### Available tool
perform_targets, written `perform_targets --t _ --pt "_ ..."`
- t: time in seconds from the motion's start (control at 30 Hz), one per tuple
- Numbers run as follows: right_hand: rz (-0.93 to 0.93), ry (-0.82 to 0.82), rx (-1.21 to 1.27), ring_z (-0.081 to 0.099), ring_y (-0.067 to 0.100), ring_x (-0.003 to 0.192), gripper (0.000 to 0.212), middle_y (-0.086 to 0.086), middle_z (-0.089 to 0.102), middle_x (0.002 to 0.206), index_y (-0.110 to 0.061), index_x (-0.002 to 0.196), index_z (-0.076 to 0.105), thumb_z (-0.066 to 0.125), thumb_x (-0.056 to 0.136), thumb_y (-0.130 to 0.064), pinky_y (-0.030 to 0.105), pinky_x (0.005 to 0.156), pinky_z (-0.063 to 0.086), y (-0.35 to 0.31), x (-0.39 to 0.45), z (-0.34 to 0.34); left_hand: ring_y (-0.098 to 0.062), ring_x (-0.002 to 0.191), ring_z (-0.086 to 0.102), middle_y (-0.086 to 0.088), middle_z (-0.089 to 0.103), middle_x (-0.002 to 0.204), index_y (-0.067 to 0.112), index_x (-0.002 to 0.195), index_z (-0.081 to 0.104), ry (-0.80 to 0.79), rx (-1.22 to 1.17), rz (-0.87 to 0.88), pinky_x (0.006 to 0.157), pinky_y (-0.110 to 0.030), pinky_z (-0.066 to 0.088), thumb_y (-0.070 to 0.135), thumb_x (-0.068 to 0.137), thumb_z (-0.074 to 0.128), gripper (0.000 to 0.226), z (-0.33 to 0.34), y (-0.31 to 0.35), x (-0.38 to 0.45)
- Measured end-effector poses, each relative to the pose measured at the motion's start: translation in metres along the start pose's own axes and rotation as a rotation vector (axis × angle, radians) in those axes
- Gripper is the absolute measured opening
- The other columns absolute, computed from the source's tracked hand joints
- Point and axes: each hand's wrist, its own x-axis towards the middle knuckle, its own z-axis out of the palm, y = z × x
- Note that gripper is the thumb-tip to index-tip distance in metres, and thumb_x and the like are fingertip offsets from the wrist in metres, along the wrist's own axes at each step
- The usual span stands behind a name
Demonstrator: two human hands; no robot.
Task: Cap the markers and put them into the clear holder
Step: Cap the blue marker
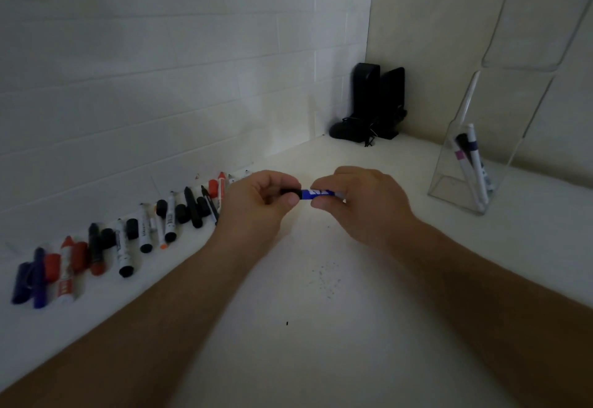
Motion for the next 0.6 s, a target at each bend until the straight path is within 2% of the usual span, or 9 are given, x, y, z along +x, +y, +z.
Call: perform_targets --t 0.1,0.17,0.3,0.37,0.47,0.53,0.6 --pt "0.142 -0.096 0.163 0.060 0.011 0.095 0.026 -0.016 0.068 0.105 -0.038 0.117 0.071 0.060 0.095 -0.049 0.033 0.083 0.050 -0.004 0.000 0.000 -0.004 0.090 0.071 0.009 0.077 0.092 0.021 0.098 0.076 -0.022 0.028 0.006 0.080 -0.016 0.056 0.007 0.088 0.072 0.018 -0.002 0.001 0.001" --pt "0.137 -0.137 0.139 0.062 0.014 0.098 0.025 -0.013 0.070 0.110 -0.039 0.117 0.069 0.059 0.097 -0.049 0.036 0.087 0.051 -0.004 0.001 0.001 -0.002 0.088 0.071 0.008 0.078 0.091 0.020 0.098 0.075 -0.031 0.015 -0.008 0.076 -0.014 0.054 0.007 0.087 0.073 0.017 0.000 -0.001 0.000" --pt "0.030 -0.188 -0.049 0.061 0.014 0.088 0.028 -0.012 0.069 0.092 -0.042 0.112 0.065 0.048 0.097 -0.058 0.042 0.085 0.047 -0.006 0.002 0.000 -0.004 0.085 0.073 0.009 0.078 0.089 0.021 0.096 0.069 -0.046 -0.012 0.015 0.077 -0.021 0.058 0.012 0.082 0.079 0.020 0.009 -0.002 -0.006" --pt "0.010 -0.173 -0.029 0.058 0.015 0.086 0.026 -0.012 0.066 0.086 -0.039 0.112 0.066 0.050 0.098 -0.054 0.040 0.078 0.049 -0.004 0.002 -0.002 -0.002 0.087 0.071 0.011 0.077 0.092 0.027 0.097 0.070 -0.029 0.053 0.054 0.081 -0.023 0.056 0.021 0.081 0.081 0.021 0.011 -0.003 -0.006" --pt "0.055 -0.067 -0.020 0.050 0.017 0.090 0.028 -0.007 0.061 0.088 -0.038 0.127 0.060 0.050 0.101 -0.044 0.035 0.075 0.043 -0.002 0.003 -0.018 -0.003 0.091 0.068 0.020 0.071 0.104 0.037 0.109 0.063 -0.021 0.106 0.094 0.083 -0.021 0.053 0.032 0.085 0.077 0.028 0.011 -0.006 -0.007" --pt "0.142 0.083 0.139 0.055 0.010 0.085 0.033 -0.006 0.063 0.096 -0.035 0.135 0.055 0.050 0.103 -0.038 0.023 0.073 0.042 0.001 0.009 -0.043 0.000 0.093 0.065 0.025 0.067 0.108 0.040 0.113 0.059 -0.041 0.169 0.157 0.084 -0.022 0.053 0.035 0.089 0.071 0.027 0.012 -0.007 -0.009" --pt "0.187 0.284 0.293 0.056 -0.003 0.079 0.030 -0.013 0.063 0.099 -0.029 0.132 0.056 0.053 0.103 -0.029 0.009 0.069 0.040 0.008 0.015 -0.076 0.005 0.096 0.061 0.027 0.064 0.111 0.042 0.116 0.056 -0.102 0.294 0.231 0.086 -0.022 0.052 0.037 0.091 0.066 0.027 0.013 -0.008 -0.010"
